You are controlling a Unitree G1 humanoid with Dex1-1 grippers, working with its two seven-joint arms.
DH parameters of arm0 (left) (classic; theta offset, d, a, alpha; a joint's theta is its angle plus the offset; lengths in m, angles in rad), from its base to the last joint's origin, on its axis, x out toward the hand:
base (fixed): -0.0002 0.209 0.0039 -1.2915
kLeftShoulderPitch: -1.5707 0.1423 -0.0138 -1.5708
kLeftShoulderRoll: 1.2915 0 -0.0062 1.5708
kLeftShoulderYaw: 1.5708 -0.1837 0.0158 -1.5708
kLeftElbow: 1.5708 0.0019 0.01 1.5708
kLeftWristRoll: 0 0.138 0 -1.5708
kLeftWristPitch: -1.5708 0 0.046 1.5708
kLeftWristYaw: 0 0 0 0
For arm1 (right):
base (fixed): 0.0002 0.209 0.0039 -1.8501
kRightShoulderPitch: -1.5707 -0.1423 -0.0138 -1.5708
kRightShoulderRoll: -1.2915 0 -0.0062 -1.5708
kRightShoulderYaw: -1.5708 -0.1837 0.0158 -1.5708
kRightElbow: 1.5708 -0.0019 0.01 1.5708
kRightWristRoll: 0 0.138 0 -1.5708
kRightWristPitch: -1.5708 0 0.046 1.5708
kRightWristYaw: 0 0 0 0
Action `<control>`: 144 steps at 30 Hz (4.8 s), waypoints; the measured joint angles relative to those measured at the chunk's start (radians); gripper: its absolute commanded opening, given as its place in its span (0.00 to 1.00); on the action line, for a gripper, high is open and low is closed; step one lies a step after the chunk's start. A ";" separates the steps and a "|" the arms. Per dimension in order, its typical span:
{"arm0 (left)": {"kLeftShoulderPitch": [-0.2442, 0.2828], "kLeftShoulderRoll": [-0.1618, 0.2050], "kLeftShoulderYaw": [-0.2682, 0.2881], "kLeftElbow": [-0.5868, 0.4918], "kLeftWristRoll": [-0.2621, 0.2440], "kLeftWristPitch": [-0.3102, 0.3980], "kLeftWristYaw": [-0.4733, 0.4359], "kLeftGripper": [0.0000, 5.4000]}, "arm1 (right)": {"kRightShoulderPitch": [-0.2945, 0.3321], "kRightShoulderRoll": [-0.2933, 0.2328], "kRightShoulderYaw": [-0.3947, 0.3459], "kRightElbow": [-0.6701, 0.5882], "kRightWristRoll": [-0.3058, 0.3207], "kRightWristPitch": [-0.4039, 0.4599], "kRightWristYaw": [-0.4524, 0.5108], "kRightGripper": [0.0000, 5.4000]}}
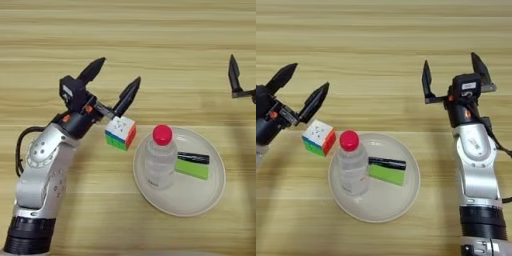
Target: Move the objects on the table
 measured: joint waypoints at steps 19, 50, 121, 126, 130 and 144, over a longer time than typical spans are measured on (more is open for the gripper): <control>0.050 0.001 0.005 0.090 0.023 -0.043 -0.030 1.00 | 0.084 -0.202 0.104 -0.371 0.483 0.360 0.500 1.00; 0.060 -0.002 0.006 0.140 0.027 -0.042 -0.021 1.00 | 0.004 -0.387 0.315 -0.461 0.503 0.633 0.816 1.00; 0.081 -0.010 -0.014 0.132 0.019 -0.038 -0.043 1.00 | -0.216 -0.391 0.274 -0.359 0.430 0.807 0.771 0.35; 0.084 -0.010 -0.021 0.132 0.020 -0.039 -0.050 1.00 | -0.258 -0.390 0.259 -0.295 0.410 0.808 0.741 0.35; 0.094 -0.010 -0.035 0.132 0.020 -0.038 -0.061 1.00 | -0.280 -0.388 0.250 -0.256 0.398 0.808 0.717 0.35; 0.101 0.072 -0.125 0.042 0.033 -0.019 -0.195 1.00 | -0.315 -0.387 0.250 -0.220 0.395 0.810 0.707 0.35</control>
